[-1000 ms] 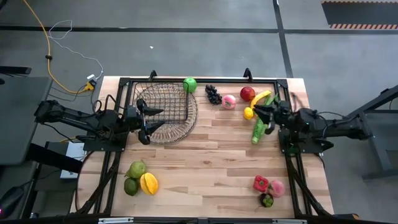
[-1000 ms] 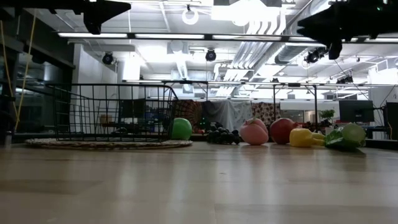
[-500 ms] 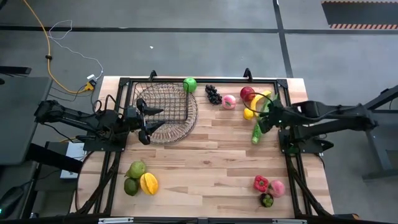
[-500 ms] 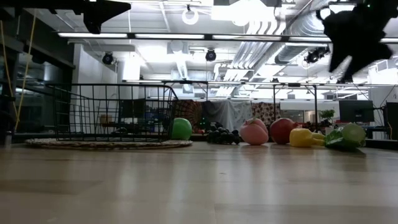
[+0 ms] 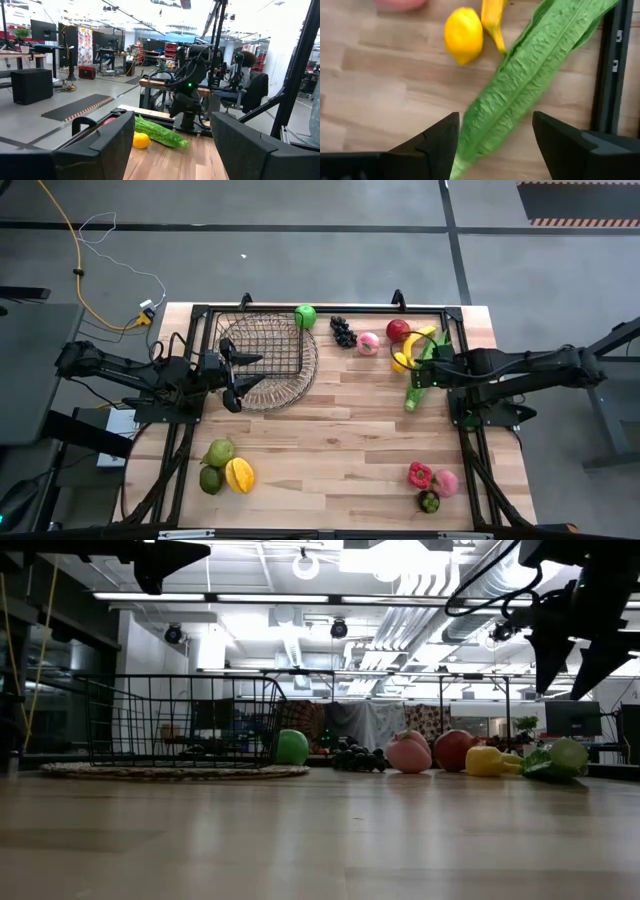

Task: Build produce basket
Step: Put the green leaf lettuce into the wire basket

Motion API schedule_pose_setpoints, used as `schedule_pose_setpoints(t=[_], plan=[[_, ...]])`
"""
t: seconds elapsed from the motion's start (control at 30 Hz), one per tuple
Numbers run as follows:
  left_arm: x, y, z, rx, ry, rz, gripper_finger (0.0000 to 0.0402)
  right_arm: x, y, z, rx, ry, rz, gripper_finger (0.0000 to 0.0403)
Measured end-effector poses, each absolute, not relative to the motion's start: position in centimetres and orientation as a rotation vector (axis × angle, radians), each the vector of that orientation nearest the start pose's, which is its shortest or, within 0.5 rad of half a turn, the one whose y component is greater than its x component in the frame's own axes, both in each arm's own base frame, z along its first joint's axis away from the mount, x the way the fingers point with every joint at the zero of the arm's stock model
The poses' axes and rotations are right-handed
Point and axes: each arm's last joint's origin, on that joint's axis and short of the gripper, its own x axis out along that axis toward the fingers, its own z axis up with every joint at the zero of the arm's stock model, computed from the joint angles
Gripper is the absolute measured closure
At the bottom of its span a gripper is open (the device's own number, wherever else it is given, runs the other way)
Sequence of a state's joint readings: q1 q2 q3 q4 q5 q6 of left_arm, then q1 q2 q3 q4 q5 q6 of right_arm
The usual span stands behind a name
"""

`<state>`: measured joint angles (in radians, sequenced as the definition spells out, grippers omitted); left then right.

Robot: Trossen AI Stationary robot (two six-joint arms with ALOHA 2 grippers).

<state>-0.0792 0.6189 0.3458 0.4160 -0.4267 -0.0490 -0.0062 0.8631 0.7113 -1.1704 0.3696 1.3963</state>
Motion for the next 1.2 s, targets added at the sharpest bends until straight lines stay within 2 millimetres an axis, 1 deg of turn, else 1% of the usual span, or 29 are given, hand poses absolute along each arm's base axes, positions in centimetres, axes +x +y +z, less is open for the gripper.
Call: schedule_pose_setpoints(t=[0.1, 0.2, 0.4, 0.6, 0.67, 0.73, 0.87, 1.0, 1.07, 1.2], plan=[[15.1, 0.0, 26.2, -0.084, -0.148, 0.343, 0.0154, 12.5, -1.1, 23.5, 0.963, 0.788, -1.134, 0.016], [15.1, 0.0, 26.2, -0.084, -0.148, 0.343, 0.0154, 12.7, -1.1, 23.6, 0.956, 0.786, -1.109, 0.016], [15.1, 0.0, 26.2, -0.084, -0.148, 0.343, 0.0154, 12.8, -1.2, 23.6, 0.855, 0.802, -1.08, 0.016], [15.1, 0.0, 26.2, -0.074, -0.146, 0.344, 0.0154, 13.0, -1.3, 23.7, 0.84, 0.792, -1.065, 0.0156], [15.1, 0.0, 26.2, -0.075, -0.146, 0.344, 0.0154, 13.0, -1.3, 23.6, 0.832, 0.806, -1.066, 0.0144], [15.1, 0.0, 26.2, -0.075, -0.146, 0.344, 0.0154, 13.1, -1.3, 23.5, 0.824, 0.82, -1.072, 0.0124], [15.1, 0.0, 26.2, -0.075, -0.146, 0.344, 0.0154, 13.5, -1.3, 23.1, 0.797, 0.857, -1.087, 0.0065], [15.1, 0.0, 26.2, -0.075, -0.146, 0.344, 0.0154, 14.0, -1.8, 22.5, 0.805, 0.812, -1.229, 0.0013], [15.1, 0.0, 26.2, -0.076, -0.146, 0.344, 0.0154, 14.2, -2.0, 22.3, 0.788, 0.816, -1.251, 0.0008], [15.1, 0.0, 26.2, -0.075, -0.146, 0.345, 0.0154, 14.5, -2.4, 21.9, 0.759, 0.846, -1.268, 0.0019]])
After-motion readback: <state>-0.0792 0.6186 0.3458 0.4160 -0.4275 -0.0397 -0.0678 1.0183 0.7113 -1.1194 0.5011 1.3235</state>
